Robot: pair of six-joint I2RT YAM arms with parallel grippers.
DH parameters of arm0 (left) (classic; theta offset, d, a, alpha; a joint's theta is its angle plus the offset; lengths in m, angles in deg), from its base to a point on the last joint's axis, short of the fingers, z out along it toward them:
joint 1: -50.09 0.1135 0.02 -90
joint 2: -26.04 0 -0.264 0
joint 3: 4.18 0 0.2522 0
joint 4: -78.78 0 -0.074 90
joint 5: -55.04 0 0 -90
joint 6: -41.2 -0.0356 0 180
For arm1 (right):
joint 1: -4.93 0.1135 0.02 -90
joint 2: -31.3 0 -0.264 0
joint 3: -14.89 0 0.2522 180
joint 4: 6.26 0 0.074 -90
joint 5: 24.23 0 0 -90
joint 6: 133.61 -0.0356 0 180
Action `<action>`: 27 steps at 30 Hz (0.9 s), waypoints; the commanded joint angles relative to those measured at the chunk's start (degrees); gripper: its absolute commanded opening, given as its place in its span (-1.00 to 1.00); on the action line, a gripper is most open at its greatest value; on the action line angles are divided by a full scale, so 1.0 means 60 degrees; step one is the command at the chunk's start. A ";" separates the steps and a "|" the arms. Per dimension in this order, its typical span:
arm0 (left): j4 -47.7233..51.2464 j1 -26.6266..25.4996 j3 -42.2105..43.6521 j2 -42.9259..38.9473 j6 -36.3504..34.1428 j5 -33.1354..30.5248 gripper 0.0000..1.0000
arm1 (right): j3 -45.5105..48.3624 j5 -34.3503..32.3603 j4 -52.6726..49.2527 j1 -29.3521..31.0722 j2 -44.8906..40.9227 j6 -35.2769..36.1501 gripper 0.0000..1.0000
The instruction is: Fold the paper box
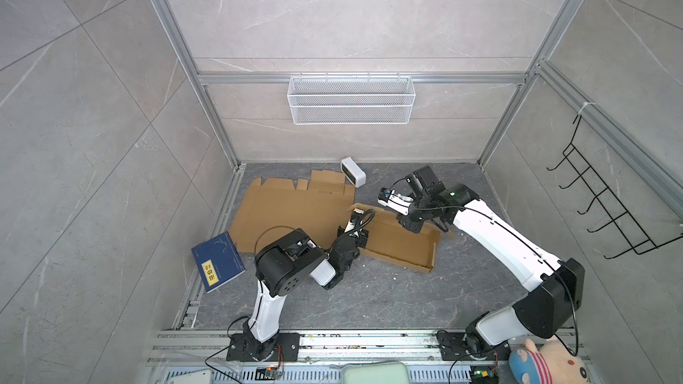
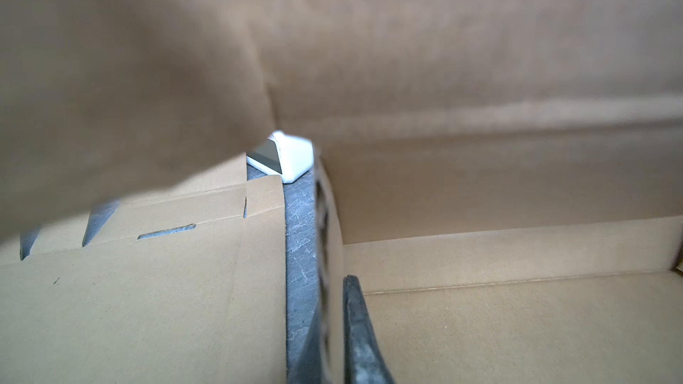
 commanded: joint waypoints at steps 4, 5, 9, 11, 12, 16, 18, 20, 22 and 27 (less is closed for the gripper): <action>0.1001 0.0021 0.0680 -0.0407 0.0228 -0.0175 -0.98 | 0.0562 0.0191 0.0070 0.0104 -0.0231 -0.0520 -0.95; 0.1057 0.0017 0.0729 -0.0525 0.0261 -0.0153 -0.92 | 0.0689 0.0172 0.0164 0.0151 -0.0282 -0.0603 -0.95; 0.1313 0.0017 0.1005 -0.1160 0.0374 -0.0034 -0.69 | 0.1101 0.0014 0.0439 0.0406 -0.0475 -0.0849 -0.96; 0.1571 0.0017 0.1231 -0.1699 0.0400 0.0013 -0.52 | 0.1355 -0.0112 0.0562 0.0516 -0.0583 -0.0916 -0.97; 0.1733 0.0017 0.1342 -0.1944 0.0434 0.0012 -0.42 | 0.1480 -0.0158 0.0635 0.0545 -0.0629 -0.0955 -0.97; 0.2297 0.0017 0.1865 -0.2970 0.0655 0.0024 -0.13 | 0.1876 -0.0276 0.0850 0.0564 -0.0783 -0.0967 -0.98; 0.2539 0.0017 0.2100 -0.3438 0.0725 -0.0007 -0.06 | 0.1991 -0.0273 0.0875 0.0559 -0.0809 -0.0908 -0.98; 0.2961 0.0018 0.2308 -0.3983 0.0699 0.0016 -0.06 | 0.2135 -0.0283 0.0910 0.0556 -0.0815 -0.0780 -0.99; 0.3489 0.0019 0.2373 -0.4522 0.0569 -0.0024 -0.05 | 0.2322 -0.0248 0.1011 0.0564 -0.0807 -0.0641 -0.99; 0.5067 0.0157 0.2264 -0.6018 0.0050 -0.0505 0.00 | 0.2783 0.0046 0.1392 0.0576 -0.0796 -0.0359 -1.00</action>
